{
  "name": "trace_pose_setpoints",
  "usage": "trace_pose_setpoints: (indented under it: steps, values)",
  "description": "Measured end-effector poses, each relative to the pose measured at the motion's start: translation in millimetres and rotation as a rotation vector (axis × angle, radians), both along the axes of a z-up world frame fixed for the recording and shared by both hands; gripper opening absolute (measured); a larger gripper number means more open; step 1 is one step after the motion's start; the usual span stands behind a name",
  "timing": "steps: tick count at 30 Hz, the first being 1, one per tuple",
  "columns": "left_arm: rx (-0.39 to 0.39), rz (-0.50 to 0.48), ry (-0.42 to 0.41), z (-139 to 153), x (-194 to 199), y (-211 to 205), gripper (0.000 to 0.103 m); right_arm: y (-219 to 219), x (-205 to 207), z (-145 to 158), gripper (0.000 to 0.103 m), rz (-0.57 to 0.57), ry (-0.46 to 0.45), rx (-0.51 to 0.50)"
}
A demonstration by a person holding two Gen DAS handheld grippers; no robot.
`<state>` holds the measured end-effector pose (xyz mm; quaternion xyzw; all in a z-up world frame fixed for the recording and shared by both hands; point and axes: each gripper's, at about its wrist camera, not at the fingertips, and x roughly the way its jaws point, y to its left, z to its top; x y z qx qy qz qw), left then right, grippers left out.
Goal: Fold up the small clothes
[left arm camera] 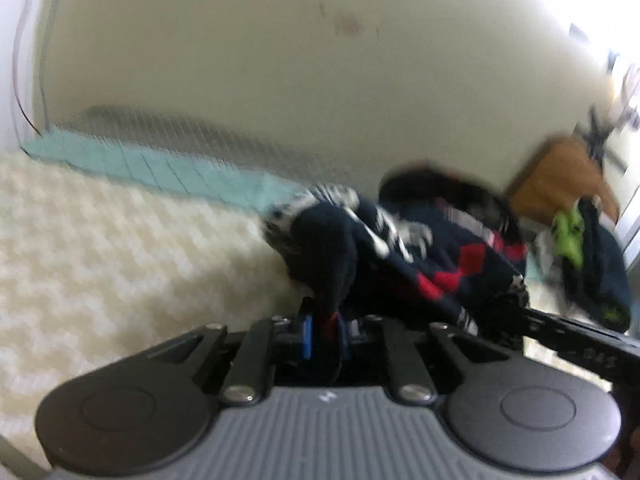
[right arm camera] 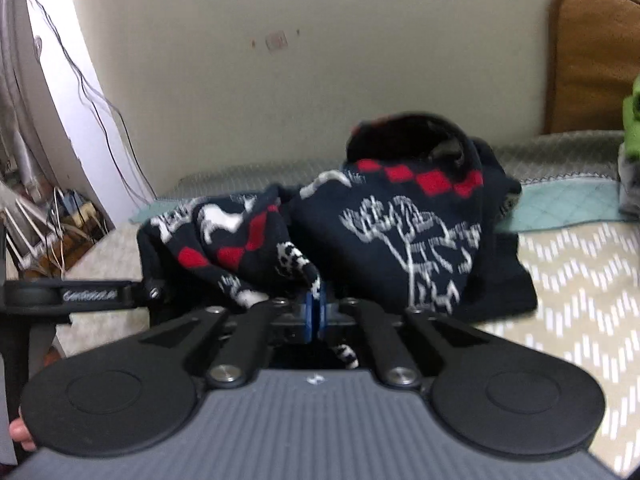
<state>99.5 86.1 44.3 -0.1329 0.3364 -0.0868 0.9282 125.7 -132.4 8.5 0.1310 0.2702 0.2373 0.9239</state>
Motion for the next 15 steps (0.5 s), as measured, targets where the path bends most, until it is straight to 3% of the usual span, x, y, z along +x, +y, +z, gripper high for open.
trace_pose_setpoints:
  steps: [3, 5, 8, 10, 11, 13, 15]
  values:
    - [-0.128, -0.003, -0.066, 26.5, -25.9, 41.6, 0.008, -8.7, -27.1, 34.3, 0.006, 0.177, -0.037, 0.165]
    - [-0.203, -0.026, -0.079, 33.7, -43.4, 60.6, 0.008, -9.1, -51.4, 48.9, 0.006, 0.355, -0.03, 0.269]
    - [-0.154, -0.015, -0.083, 36.5, -62.4, 65.4, 0.014, 7.5, -87.8, 41.4, 0.006, 0.577, 0.013, 0.265]
    - [-0.113, 0.001, -0.036, 26.2, -66.8, 66.0, 0.034, 19.7, -99.5, 20.9, 0.007, 0.647, 0.083, 0.215]
    - [-0.083, 0.014, -0.019, 18.8, -65.6, 64.0, 0.048, 23.2, -104.8, 10.3, 0.01, 0.655, 0.102, 0.17]
    - [-0.054, 0.036, 0.013, 8.7, -70.0, 64.5, 0.052, 19.9, -105.8, -1.5, 0.011, 0.638, 0.13, 0.133]
    - [-0.069, 0.043, 0.019, 6.9, -74.2, 69.7, 0.055, 2.7, -102.9, -0.1, 0.014, 0.602, 0.131, 0.163]
